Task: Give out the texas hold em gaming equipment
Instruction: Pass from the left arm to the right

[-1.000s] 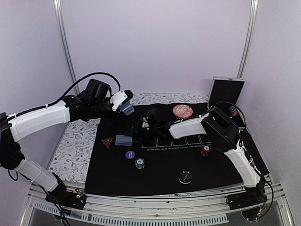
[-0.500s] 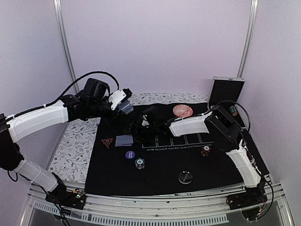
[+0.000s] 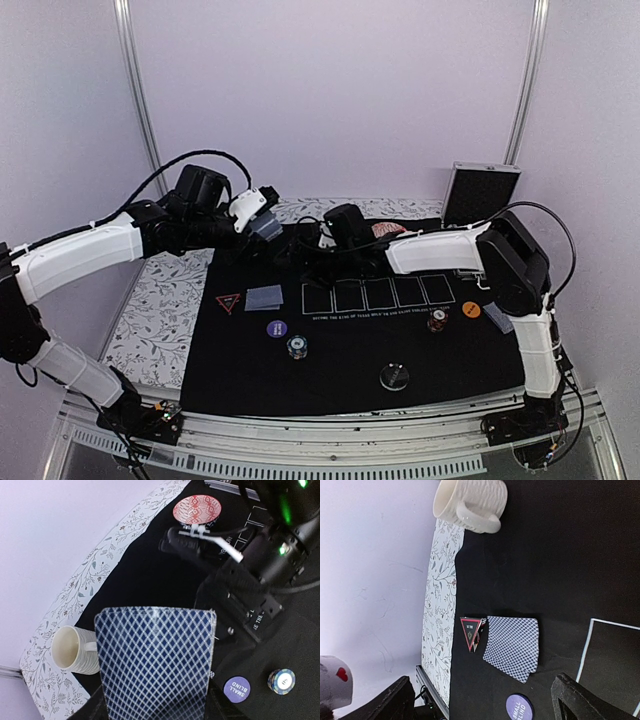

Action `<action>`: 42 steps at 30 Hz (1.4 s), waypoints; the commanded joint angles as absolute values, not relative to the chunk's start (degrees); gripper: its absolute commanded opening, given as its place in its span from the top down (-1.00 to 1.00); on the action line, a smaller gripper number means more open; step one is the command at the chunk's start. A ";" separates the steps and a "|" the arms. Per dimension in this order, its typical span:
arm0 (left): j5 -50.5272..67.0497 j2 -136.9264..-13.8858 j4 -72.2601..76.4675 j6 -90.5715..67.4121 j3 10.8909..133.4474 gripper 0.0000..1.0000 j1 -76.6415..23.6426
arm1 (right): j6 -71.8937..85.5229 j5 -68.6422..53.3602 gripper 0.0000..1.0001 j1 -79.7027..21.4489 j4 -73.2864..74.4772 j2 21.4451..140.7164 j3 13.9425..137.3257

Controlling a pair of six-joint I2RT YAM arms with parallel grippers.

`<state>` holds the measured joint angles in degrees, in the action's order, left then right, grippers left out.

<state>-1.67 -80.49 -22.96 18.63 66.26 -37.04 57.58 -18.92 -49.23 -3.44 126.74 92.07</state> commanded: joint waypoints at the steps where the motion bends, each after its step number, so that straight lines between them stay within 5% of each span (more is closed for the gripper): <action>1: 0.65 -77.76 -21.43 19.81 66.61 0.00 -36.23 | 50.29 -17.13 -0.97 -44.93 -3.51 117.14 85.57; 13: 11.91 -75.39 -21.80 23.07 64.60 0.02 -36.92 | 27.87 -33.01 -0.98 -41.09 -0.73 102.91 88.44; 31: 10.96 -76.16 -21.36 24.31 63.65 0.01 -37.84 | 26.70 -40.25 -0.90 -45.76 12.38 120.03 107.85; 34: 10.39 -76.35 -21.27 24.26 63.63 0.01 -37.88 | 27.75 -43.71 -0.73 -45.85 11.11 121.80 108.35; 42: 9.30 -76.63 -21.29 24.17 63.63 0.01 -37.88 | 29.88 -46.74 0.13 -46.61 9.01 124.61 109.03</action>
